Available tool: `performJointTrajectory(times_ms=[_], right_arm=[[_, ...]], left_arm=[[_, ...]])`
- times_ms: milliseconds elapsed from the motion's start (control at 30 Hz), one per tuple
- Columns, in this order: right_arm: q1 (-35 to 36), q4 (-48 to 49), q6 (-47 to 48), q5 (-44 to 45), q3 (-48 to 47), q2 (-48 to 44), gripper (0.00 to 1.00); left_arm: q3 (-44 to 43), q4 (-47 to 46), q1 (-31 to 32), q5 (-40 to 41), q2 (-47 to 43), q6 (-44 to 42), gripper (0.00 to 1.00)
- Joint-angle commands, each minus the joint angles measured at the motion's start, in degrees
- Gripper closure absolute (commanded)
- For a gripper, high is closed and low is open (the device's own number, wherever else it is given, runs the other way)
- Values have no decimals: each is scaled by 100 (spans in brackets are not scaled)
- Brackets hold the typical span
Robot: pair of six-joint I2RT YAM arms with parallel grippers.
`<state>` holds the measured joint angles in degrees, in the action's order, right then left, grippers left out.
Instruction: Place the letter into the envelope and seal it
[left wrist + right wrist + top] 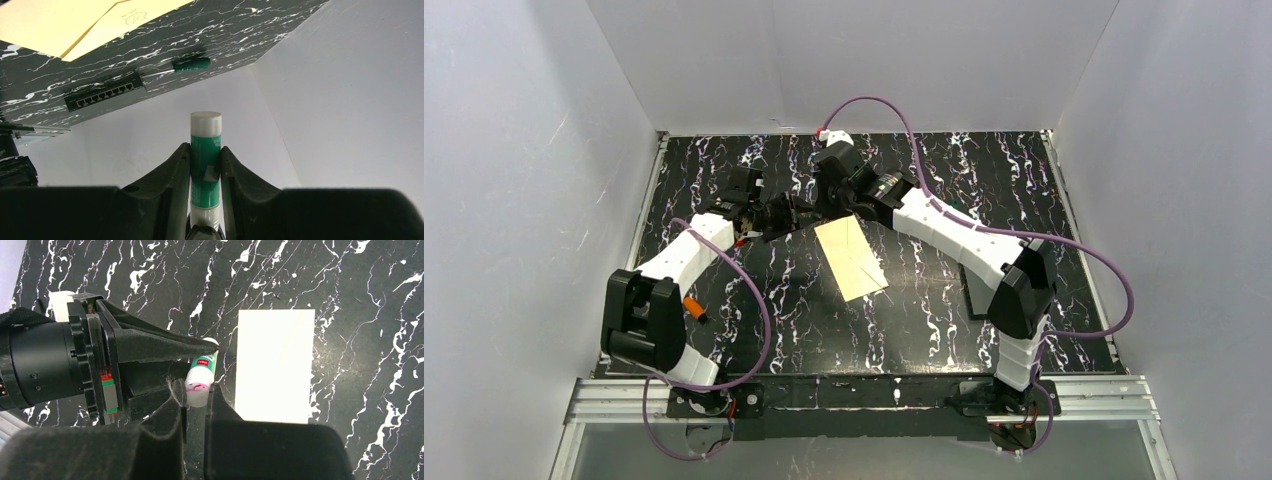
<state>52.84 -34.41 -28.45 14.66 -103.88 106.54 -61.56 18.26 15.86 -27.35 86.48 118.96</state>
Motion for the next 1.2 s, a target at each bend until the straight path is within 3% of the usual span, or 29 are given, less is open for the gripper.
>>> performJointTrajectory(times_ms=[0, 233, 367, 800, 1167], right_arm=[[-28, -154, 41, 24, -42, 216, 99], [69, -271, 79, 395, 777, 442, 99], [86, 13, -39, 425, 1143, 481, 99], [104, 66, -77, 391, 1232, 947, 99], [-55, 107, -55, 593, 1015, 1416, 99]], left_arm=[[-336, 55, 19, -156, -85, 1414, 100], [-661, -262, 20, 43, -74, 1211, 100], [-771, -551, 27, -236, 30, 1269, 100], [-933, -1426, 74, -168, -3, 1439, 100], [-1135, -1461, 81, -400, -177, 1503, 100]])
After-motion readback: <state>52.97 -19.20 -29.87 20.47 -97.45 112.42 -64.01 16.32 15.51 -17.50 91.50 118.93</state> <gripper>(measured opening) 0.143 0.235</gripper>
